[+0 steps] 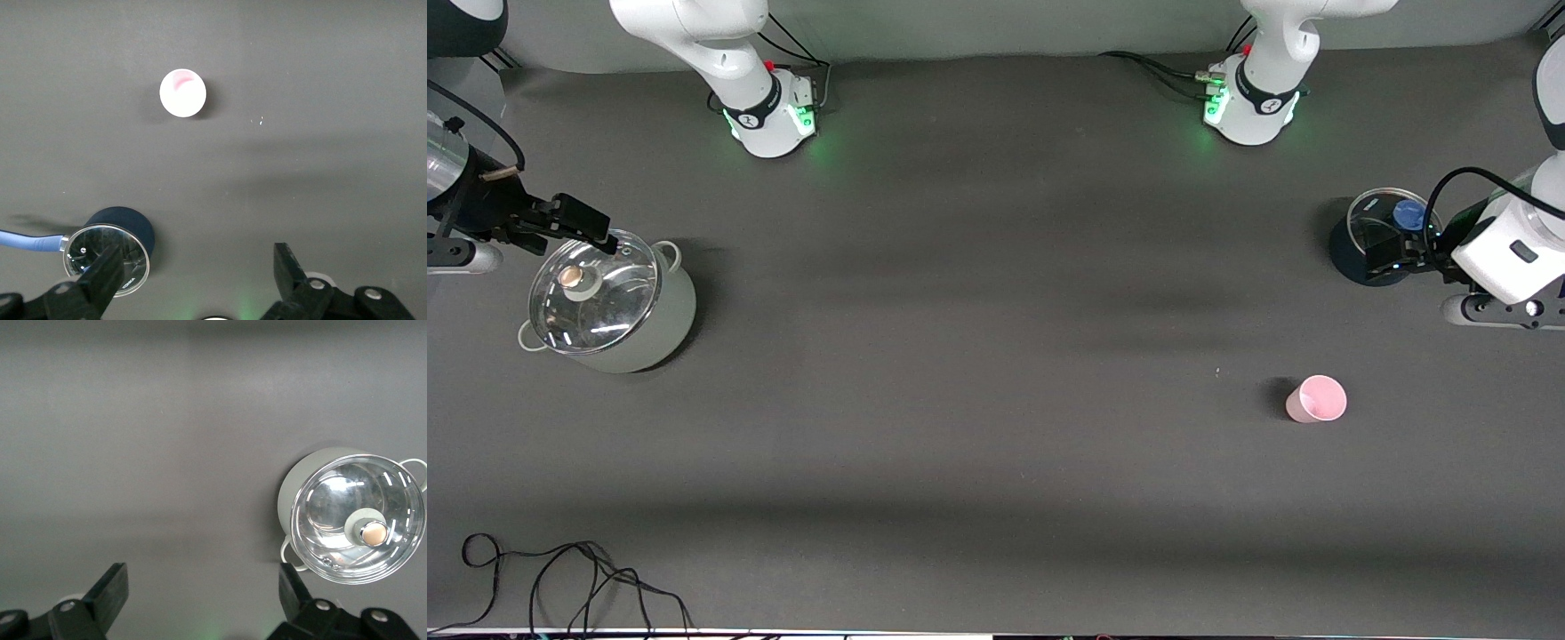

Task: Transfer pink cup from left to right arm
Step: 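Raise the left gripper from its rest pose above the saucepan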

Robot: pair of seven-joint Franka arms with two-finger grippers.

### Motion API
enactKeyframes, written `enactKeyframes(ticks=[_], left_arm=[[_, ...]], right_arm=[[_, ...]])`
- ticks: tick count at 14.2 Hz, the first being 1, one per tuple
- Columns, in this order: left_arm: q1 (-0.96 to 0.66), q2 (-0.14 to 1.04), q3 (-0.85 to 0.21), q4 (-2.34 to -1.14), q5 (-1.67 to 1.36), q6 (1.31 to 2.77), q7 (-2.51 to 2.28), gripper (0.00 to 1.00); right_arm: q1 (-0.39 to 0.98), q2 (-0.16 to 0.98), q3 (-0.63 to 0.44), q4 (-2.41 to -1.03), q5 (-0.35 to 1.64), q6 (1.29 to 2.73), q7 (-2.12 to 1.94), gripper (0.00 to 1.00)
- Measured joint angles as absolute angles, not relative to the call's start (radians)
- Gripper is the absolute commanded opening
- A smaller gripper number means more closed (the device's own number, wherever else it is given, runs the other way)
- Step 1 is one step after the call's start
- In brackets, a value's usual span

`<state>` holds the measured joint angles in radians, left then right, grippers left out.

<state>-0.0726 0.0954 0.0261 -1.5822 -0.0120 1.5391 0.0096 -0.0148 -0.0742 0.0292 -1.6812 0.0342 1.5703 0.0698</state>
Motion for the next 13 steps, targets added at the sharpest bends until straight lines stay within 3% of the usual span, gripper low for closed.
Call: enactKeyframes(ticks=[8,13], left_arm=[[-0.007,0.108,0.046,-1.542,-0.012,1.544,0.238,1.00],[0.043,0.229,0.048,-1.445,-0.069,1.622,0.568,1.00]], right_arm=[[-0.015,-0.074,0.026,-1.681,0.034,1.570,0.070,1.00],[-0.015,-0.074,0.021,-1.681,0.034,1.570,0.070,1.00]])
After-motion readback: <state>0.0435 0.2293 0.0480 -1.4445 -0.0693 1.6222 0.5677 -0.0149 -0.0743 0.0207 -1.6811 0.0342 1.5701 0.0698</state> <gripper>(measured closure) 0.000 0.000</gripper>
